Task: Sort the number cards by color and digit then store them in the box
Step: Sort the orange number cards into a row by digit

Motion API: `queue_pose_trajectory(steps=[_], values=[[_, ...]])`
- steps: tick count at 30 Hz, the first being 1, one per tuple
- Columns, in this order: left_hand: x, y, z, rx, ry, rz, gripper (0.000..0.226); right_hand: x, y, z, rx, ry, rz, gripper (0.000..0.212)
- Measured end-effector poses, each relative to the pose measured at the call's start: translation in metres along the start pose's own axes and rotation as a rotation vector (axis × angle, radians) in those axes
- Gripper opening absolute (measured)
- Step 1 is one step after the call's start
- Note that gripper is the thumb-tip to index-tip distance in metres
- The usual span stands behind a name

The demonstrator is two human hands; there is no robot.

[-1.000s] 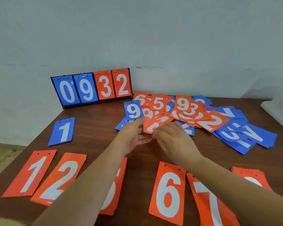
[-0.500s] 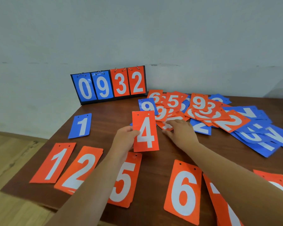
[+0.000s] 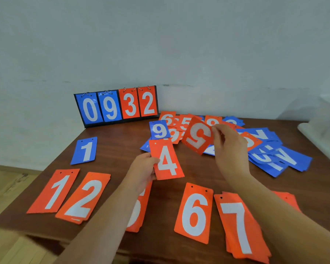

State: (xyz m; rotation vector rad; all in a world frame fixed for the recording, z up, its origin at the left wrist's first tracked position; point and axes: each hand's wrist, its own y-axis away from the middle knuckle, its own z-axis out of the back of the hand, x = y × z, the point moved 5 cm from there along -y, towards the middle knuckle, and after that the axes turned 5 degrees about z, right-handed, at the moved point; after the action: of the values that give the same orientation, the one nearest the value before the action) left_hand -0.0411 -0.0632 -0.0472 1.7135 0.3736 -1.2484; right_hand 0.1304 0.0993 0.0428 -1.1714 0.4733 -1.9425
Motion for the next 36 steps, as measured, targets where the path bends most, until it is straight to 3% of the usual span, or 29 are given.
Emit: queue_pose_trajectory(steps=[2, 7, 12, 15, 18, 20, 23, 26, 29, 32, 36], values=[[0.004, 0.014, -0.009, 0.073, 0.060, 0.003, 0.026, 0.015, 0.022, 0.015, 0.051, -0.097, -0.002, 0.022], [0.015, 0.053, -0.021, 0.201, 0.222, -0.023, 0.027, 0.030, 0.085, 0.024, 0.236, -0.152, 0.200, 0.018], [0.044, 0.084, -0.022, 0.259, 0.148, -0.098, 0.027, 0.032, 0.135, 0.027, 0.418, -0.244, 0.124, 0.022], [0.060, 0.092, -0.012, 0.192, 0.110, -0.136, 0.032, 0.035, 0.147, 0.029, 0.401, -0.252, 0.037, 0.024], [0.062, 0.097, 0.010, 0.035, 0.148, -0.142, 0.021, 0.033, 0.148, 0.027, 0.354, -0.183, -0.093, 0.023], [0.061, 0.098, 0.032, -0.071, 0.121, -0.146, 0.022, 0.036, 0.151, 0.016, 0.483, -0.093, -0.098, 0.024], [0.058, 0.099, 0.063, -0.169, 0.044, -0.168, 0.049, 0.040, 0.165, -0.003, 0.721, 0.069, 0.080, 0.033], [0.057, 0.101, 0.080, -0.242, -0.023, -0.173, 0.065, 0.035, 0.174, -0.008, 0.861, 0.191, 0.130, 0.039], [0.054, 0.105, 0.085, -0.252, -0.077, -0.197, 0.078, 0.025, 0.173, -0.002, 0.868, 0.210, 0.110, 0.039], [0.057, 0.109, 0.074, -0.181, -0.144, -0.194, 0.069, 0.025, 0.167, 0.004, 0.795, 0.164, 0.068, 0.036], [0.071, 0.116, 0.025, 0.119, -0.119, -0.208, 0.062, 0.039, 0.155, 0.010, 0.589, -0.295, -0.382, 0.029]])
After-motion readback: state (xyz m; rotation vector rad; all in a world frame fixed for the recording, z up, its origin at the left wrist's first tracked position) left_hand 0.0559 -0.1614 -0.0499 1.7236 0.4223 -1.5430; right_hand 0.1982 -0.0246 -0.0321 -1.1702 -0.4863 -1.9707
